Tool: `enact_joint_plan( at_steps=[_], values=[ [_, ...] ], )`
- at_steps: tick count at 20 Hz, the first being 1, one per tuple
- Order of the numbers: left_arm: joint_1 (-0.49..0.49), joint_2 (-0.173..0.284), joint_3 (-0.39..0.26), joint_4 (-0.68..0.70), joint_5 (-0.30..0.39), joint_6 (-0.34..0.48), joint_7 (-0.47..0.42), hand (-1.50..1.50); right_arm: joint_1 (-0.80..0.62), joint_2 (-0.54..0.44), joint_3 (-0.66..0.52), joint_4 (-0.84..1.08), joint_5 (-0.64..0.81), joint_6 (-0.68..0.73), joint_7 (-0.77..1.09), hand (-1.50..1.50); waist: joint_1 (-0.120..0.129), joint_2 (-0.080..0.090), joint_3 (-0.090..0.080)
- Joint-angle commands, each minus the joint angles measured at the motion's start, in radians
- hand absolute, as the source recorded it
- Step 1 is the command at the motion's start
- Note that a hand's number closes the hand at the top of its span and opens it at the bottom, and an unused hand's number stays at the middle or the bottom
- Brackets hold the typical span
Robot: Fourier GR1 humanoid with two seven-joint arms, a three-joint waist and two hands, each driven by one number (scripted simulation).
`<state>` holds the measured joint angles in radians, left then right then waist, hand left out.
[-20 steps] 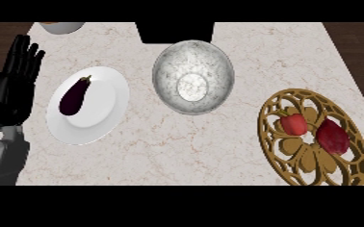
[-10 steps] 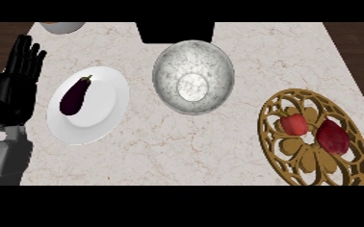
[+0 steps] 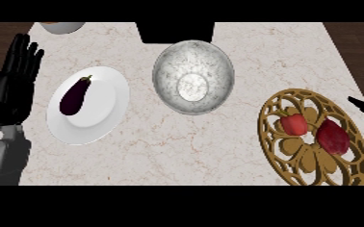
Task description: Pick the pear from the placemat and place it in the bowl
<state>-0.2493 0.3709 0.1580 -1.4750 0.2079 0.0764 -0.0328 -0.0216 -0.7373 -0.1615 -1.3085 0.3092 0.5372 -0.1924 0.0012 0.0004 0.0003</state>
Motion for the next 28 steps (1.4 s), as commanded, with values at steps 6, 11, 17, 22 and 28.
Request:
enact_joint_plan(
  at_steps=[6,11,17,22,28],
  values=[
    [0.03,-0.019,0.027,-0.078,-0.02,-0.014,0.043,0.0,-0.052,0.045,0.003,0.097,0.136,-0.007,-0.077,-1.5,0.002,-0.001,0.0],
    [0.0,-0.022,0.049,-0.036,-0.02,-0.046,0.055,0.0,-0.026,0.06,-0.036,0.055,0.145,0.032,-0.067,-1.5,-0.004,-0.001,0.0],
    [0.035,-0.034,0.067,-0.032,-0.036,-0.067,-0.004,0.0,-0.078,0.148,0.006,0.134,0.229,-0.026,-0.046,-1.5,0.0,-0.001,0.0],
    [-0.002,-0.075,0.04,-0.008,-0.075,-0.03,-0.003,0.0,-0.172,0.178,0.018,0.309,0.299,-0.085,-0.076,-1.5,0.003,0.0,0.0],
    [0.007,-0.071,0.05,-0.091,-0.064,-0.034,0.067,0.0,-0.22,0.175,0.019,0.414,0.356,-0.124,-0.134,-1.5,0.005,0.0,0.0]
  ],
)
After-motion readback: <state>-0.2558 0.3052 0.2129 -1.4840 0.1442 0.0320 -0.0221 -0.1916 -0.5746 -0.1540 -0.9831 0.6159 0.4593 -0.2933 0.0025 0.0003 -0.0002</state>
